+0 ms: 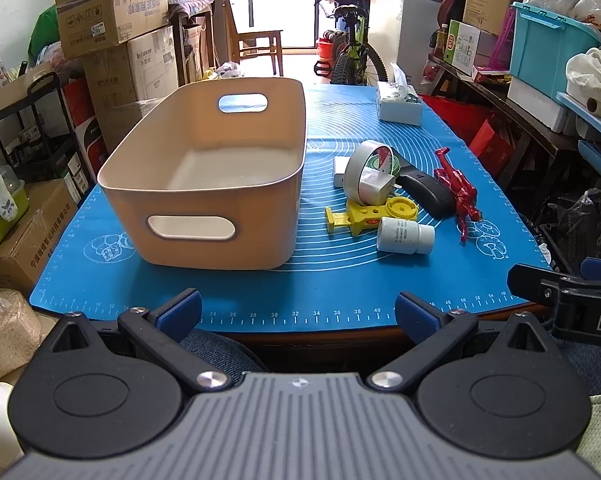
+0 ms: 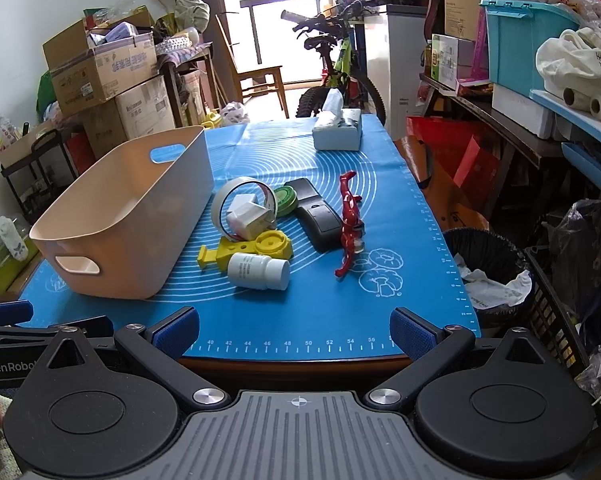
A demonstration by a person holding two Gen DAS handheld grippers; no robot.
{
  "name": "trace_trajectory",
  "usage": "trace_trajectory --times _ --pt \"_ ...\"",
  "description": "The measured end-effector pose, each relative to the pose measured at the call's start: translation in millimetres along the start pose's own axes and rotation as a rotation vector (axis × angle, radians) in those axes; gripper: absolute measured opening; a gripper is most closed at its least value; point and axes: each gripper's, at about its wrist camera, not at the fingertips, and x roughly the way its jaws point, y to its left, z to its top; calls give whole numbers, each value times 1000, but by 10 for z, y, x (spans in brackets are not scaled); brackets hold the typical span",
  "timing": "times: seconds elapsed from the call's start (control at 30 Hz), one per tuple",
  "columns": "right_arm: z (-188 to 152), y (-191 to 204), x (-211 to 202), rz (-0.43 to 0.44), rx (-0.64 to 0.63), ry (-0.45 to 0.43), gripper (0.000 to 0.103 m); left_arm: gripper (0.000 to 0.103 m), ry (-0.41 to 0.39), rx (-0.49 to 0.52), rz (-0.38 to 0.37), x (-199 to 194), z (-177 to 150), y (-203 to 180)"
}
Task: Organize rigid objects
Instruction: 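Grasp the basket rim with the left tool while the right tool grasps the red clamp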
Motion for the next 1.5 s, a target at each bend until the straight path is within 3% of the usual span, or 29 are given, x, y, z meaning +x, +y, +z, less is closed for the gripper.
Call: trace_trajectory --times 0.27,0.5,0.77,1.0,1.1,1.23,1.33,1.5 --pt "87 39 -8 -8 -14 -6 100 101 9 -40 3 -44 106 134" --pt "265 8 37 -5 -13 -27 100 101 -14 -46 35 -43 389 365" --pt "655 -77 415 1 5 -29 100 102 -25 -56 123 153 841 825" --pt "922 -181 951 -35 -11 6 100 100 25 -72 134 541 1135 1262" --pt "974 -255 1214 -64 -14 37 97 86 58 -66 132 705 1210 1404" --pt "1004 -357 1540 -90 6 87 91 85 94 -63 127 880 1269 1564" --pt "1006 -394 1723 -112 9 115 87 78 126 -70 108 997 1276 1652" --pt "1026 -437 1930 -134 23 141 81 54 198 -79 71 1184 1261 1740"
